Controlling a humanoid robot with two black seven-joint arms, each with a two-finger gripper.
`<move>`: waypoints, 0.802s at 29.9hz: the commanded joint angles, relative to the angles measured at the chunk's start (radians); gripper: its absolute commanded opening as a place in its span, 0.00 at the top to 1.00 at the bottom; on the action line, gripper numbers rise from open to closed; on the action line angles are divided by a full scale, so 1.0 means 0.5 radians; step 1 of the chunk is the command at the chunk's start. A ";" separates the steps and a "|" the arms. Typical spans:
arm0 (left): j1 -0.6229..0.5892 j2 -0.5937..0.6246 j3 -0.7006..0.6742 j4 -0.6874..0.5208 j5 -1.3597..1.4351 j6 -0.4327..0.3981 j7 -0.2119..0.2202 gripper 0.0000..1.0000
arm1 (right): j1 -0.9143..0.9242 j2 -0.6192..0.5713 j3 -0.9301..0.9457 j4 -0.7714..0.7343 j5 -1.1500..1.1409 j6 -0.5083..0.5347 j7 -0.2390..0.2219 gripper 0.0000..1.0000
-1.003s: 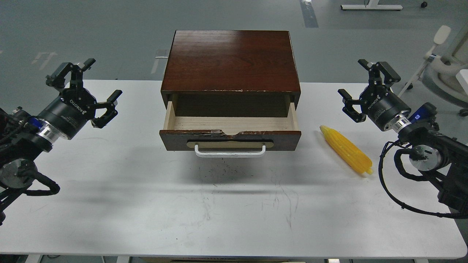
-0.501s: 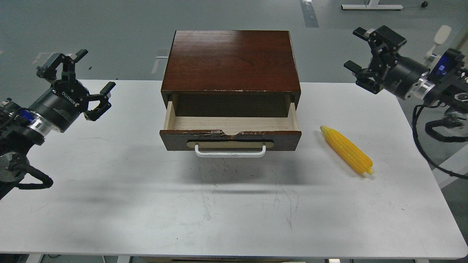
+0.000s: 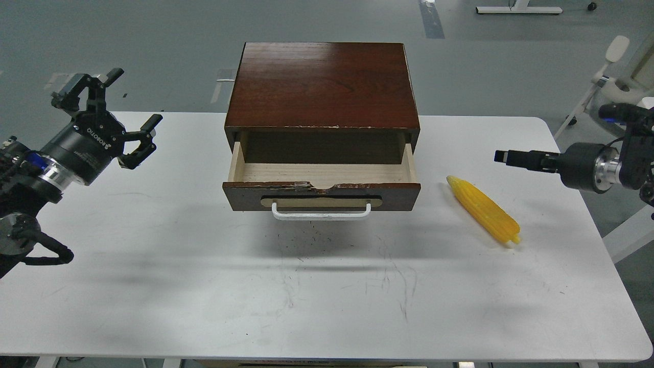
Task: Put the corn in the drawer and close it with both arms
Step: 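Reach the right gripper down to the yellow corn cob and grasp it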
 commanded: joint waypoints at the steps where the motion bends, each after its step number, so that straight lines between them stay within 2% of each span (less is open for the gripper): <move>1: 0.000 0.000 0.000 -0.017 0.000 0.000 0.000 0.01 | -0.001 0.066 -0.191 -0.046 -0.009 -0.102 0.000 0.00; 13: 0.000 0.004 -0.003 -0.029 0.000 0.000 0.000 0.01 | -0.074 0.336 -0.277 -0.169 -0.116 -0.108 0.000 0.00; 18: 0.000 0.007 -0.003 -0.029 0.000 0.000 0.000 0.01 | -0.074 0.364 -0.320 -0.172 -0.116 -0.115 0.000 0.13; 20: 0.000 0.007 -0.003 -0.032 0.003 0.000 0.000 0.01 | -0.074 0.364 -0.323 -0.166 -0.116 -0.118 0.000 0.37; 21: 0.000 0.007 -0.003 -0.029 0.000 0.000 0.000 0.01 | -0.074 0.361 -0.329 -0.163 -0.116 -0.121 0.000 0.60; 22: 0.000 0.007 -0.003 -0.029 0.003 0.000 0.000 0.01 | -0.071 0.355 -0.329 -0.160 -0.116 -0.124 0.000 0.80; 24: 0.000 0.007 -0.003 -0.029 0.000 0.000 0.000 0.01 | -0.071 0.345 -0.329 -0.154 -0.119 -0.124 0.000 0.90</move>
